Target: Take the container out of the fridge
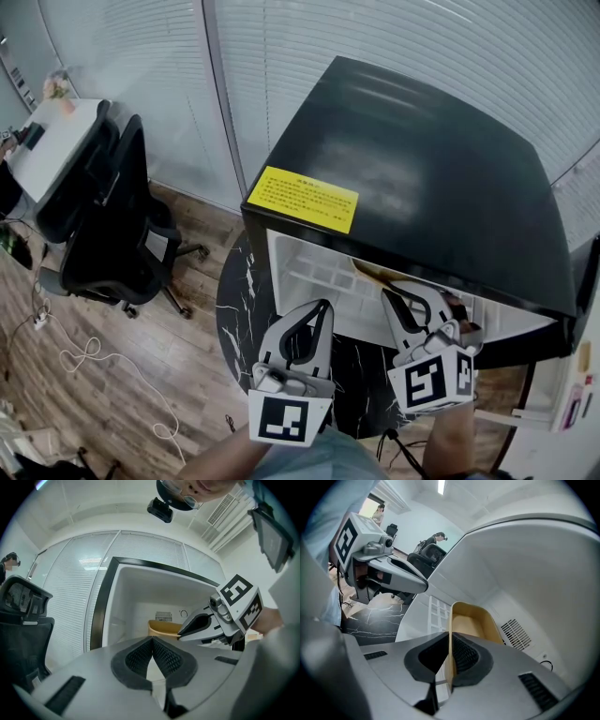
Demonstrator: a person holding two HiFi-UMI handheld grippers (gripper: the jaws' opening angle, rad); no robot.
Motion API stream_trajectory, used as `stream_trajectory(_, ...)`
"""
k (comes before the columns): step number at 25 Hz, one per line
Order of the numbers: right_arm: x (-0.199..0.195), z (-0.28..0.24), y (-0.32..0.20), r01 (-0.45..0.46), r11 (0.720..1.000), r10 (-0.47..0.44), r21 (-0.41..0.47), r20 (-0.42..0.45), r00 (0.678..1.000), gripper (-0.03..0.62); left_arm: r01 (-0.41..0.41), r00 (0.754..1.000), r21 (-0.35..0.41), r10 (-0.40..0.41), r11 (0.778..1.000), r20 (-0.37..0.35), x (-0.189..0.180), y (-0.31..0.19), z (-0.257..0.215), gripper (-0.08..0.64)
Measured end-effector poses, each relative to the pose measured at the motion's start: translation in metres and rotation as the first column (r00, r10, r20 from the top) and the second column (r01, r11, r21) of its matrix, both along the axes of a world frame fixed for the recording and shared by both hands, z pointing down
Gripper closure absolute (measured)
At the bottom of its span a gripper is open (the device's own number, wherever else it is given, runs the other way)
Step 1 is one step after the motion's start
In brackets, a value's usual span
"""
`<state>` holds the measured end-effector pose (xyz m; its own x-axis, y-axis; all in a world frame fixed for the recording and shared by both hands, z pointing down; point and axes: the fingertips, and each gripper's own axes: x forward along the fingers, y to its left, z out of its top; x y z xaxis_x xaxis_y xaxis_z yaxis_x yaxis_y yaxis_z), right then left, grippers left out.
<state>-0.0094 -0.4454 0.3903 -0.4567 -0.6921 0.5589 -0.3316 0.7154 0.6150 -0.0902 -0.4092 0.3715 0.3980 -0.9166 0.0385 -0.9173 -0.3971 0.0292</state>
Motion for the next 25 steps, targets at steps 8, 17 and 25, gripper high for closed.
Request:
stream_trajectory(8, -0.005, -0.007, 0.016, 0.013, 1.0, -0.013, -0.001, 0.044, 0.999, 0.563, 0.016, 1.0, 0.013, -0.016, 1.0, 0.0, -0.002, 0.01, -0.006, 0.546)
stream_trajectory(17, -0.005, -0.018, 0.046, 0.024, 1.0, -0.026, 0.013, 0.114, 0.993, 0.563, 0.033, 0.999, 0.031, -0.033, 0.999, 0.005, 0.0, 0.034, -0.013, 0.546)
stream_trajectory(25, 0.002, -0.024, 0.091, 0.044, 0.999, -0.048, 0.027, 0.163, 0.985, 0.563, 0.044, 0.999, 0.057, -0.046, 0.997, 0.028, 0.011, 0.068, -0.021, 0.546)
